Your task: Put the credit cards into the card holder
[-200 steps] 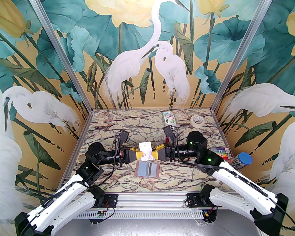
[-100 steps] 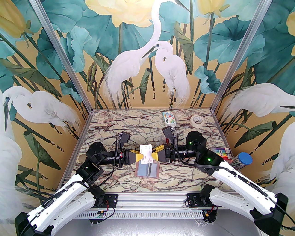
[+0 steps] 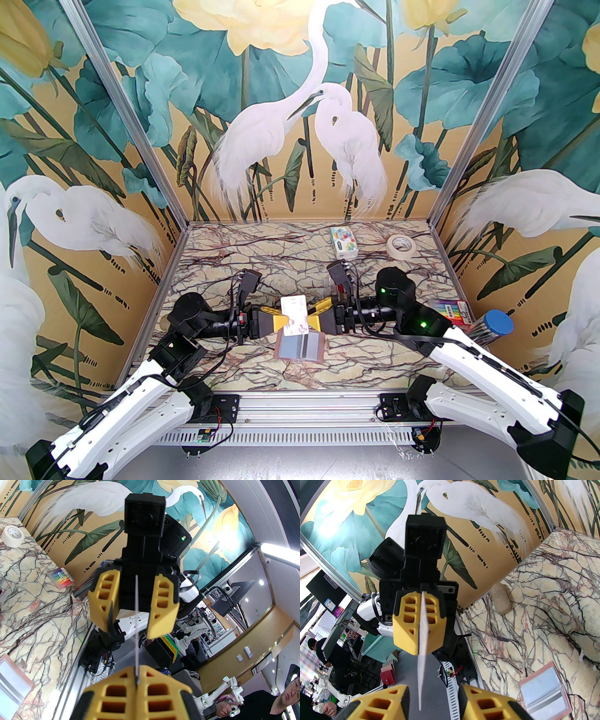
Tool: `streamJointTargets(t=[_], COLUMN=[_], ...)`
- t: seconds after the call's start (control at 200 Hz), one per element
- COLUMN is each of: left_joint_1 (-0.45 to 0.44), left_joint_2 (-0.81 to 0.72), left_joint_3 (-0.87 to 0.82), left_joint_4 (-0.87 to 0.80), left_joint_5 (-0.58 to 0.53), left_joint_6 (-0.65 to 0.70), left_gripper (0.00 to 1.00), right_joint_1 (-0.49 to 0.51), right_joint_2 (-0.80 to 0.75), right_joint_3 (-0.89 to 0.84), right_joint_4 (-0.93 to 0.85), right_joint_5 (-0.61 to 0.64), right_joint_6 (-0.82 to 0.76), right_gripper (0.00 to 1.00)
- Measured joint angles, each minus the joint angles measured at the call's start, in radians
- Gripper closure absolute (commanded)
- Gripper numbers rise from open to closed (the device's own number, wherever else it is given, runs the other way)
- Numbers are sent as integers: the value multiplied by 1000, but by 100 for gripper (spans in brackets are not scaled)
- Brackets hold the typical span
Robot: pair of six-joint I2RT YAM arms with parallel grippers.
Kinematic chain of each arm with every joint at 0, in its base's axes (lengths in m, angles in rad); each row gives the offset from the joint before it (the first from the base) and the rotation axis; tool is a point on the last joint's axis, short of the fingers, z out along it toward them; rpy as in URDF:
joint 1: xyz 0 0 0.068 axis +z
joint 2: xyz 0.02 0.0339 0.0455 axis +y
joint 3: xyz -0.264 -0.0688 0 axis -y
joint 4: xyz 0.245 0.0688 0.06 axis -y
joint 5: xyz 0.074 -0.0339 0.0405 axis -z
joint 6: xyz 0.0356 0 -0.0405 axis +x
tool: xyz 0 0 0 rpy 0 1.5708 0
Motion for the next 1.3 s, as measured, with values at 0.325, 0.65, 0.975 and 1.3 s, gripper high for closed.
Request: streamJointTargets(t=[0.325,0.65,0.975,1.3], left_joint_1=[0,0,0,0], left_joint_2=[1,19,19,20], left_joint_3=[0,0,0,0], left_joint_4=[0,1,1,2], left_joint_5=[0,0,8,19], left_joint_6=[0,-4,-8,-11], left_gripper=[100,100,100,100], right_joint_1=[11,16,16,19], right_joint_2=[6,18,19,20], right_joint_3=[1,11,11,11], right_joint_4=[22,44,44,40], right_joint_5=[-3,-3,-3,-4], right_joint_6=[4,8,8,7], right_gripper=[67,76,84,87])
